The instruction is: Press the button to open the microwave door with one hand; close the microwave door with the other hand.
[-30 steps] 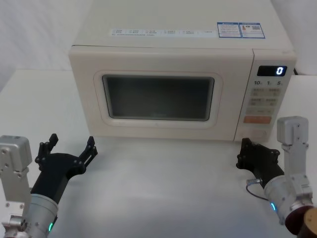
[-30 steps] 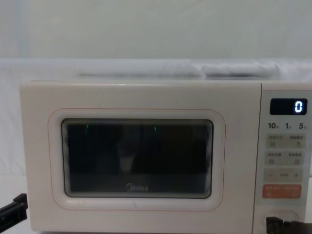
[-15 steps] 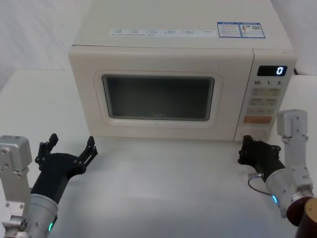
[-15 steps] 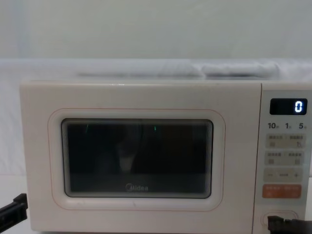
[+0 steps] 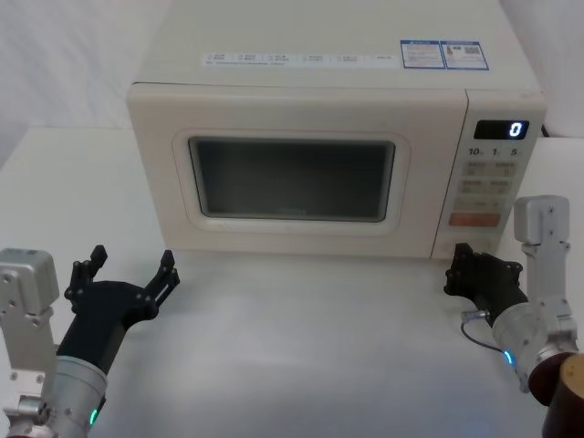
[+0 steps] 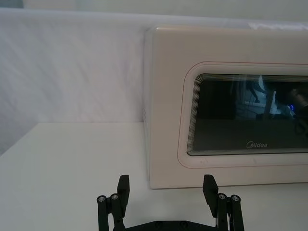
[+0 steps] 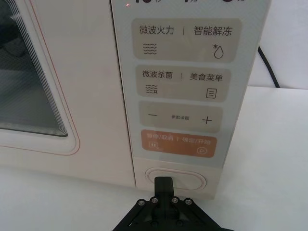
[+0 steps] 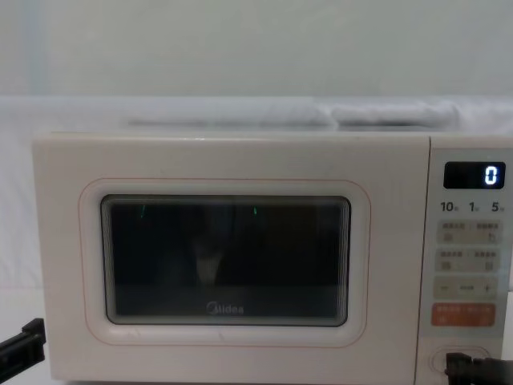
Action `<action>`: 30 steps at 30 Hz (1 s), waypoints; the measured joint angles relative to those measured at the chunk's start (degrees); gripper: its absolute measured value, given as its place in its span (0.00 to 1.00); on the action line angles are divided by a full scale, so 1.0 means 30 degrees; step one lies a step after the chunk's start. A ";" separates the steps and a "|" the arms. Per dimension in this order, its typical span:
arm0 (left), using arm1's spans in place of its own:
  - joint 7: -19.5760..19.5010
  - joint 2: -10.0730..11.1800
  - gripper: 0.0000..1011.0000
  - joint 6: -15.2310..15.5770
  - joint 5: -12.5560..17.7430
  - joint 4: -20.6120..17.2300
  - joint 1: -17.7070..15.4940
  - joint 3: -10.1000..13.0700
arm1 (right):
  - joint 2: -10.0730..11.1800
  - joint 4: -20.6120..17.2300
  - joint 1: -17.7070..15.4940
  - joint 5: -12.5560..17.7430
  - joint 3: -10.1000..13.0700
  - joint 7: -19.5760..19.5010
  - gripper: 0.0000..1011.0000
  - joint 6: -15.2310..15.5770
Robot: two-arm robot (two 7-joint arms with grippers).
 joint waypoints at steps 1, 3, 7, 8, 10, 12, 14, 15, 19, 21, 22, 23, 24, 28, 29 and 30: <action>0.0000 0.0000 0.99 0.0000 0.0000 0.0000 -0.0001 0.0000 | -0.0028 0.0048 0.0025 -0.0025 0.0009 -0.0016 0.00 -0.0023; 0.0000 0.0000 0.99 0.0000 0.0000 0.0001 -0.0001 0.0000 | -0.0045 0.0086 0.0041 -0.0044 0.0020 -0.0041 0.00 -0.0035; 0.0000 0.0000 0.99 0.0000 0.0000 0.0000 -0.0001 0.0000 | -0.0111 0.0162 0.0090 -0.0115 0.0048 -0.0107 0.00 -0.0111; 0.0000 0.0001 0.99 0.0000 0.0000 0.0000 -0.0001 0.0001 | -0.0124 0.0174 0.0102 -0.0124 0.0054 -0.0118 0.00 -0.0127; 0.0000 0.0000 0.99 -0.0001 0.0000 0.0000 0.0000 0.0000 | -0.0151 0.0242 0.0163 -0.0153 0.0089 -0.0137 0.00 -0.0182; 0.0001 0.0000 0.99 0.0000 0.0000 0.0000 0.0000 0.0001 | -0.0188 0.0292 0.0217 -0.0175 0.0120 -0.0156 0.00 -0.0227; 0.0000 0.0000 0.99 0.0000 0.0001 0.0000 0.0000 0.0000 | -0.0222 0.0349 0.0275 -0.0198 0.0139 -0.0182 0.00 -0.0270; 0.0000 0.0000 0.99 0.0000 0.0000 0.0001 -0.0001 0.0000 | -0.0238 0.0380 0.0296 -0.0213 0.0146 -0.0201 0.00 -0.0288; -0.0001 0.0000 0.99 0.0000 0.0000 0.0001 0.0000 0.0000 | -0.0303 0.0497 0.0390 -0.0273 0.0182 -0.0265 0.00 -0.0340; -0.0001 0.0000 0.99 0.0000 0.0000 0.0000 0.0000 0.0000 | -0.0319 0.0534 0.0417 -0.0287 0.0199 -0.0269 0.00 -0.0352; 0.0000 -0.0001 0.99 0.0000 0.0000 0.0000 -0.0001 0.0001 | -0.0327 0.0581 0.0451 -0.0303 0.0216 -0.0270 0.00 -0.0373; 0.0000 0.0000 0.99 0.0000 0.0000 0.0000 -0.0001 0.0000 | -0.0335 0.0637 0.0475 -0.0314 0.0235 -0.0270 0.00 -0.0401; 0.0000 0.0000 0.99 0.0001 0.0001 0.0000 -0.0001 0.0001 | -0.0338 0.0661 0.0487 -0.0317 0.0247 -0.0270 0.00 -0.0414; 0.0000 0.0000 0.99 0.0000 0.0000 0.0000 0.0000 0.0000 | -0.0348 0.0804 0.0541 -0.0322 0.0305 -0.0268 0.00 -0.0485; 0.0000 0.0000 0.99 0.0000 0.0001 0.0000 -0.0001 0.0000 | -0.0350 0.0831 0.0550 -0.0323 0.0318 -0.0267 0.00 -0.0499; 0.0000 0.0000 0.99 0.0000 0.0000 0.0000 -0.0001 0.0001 | -0.0358 0.0864 0.0560 -0.0323 0.0336 -0.0266 0.00 -0.0522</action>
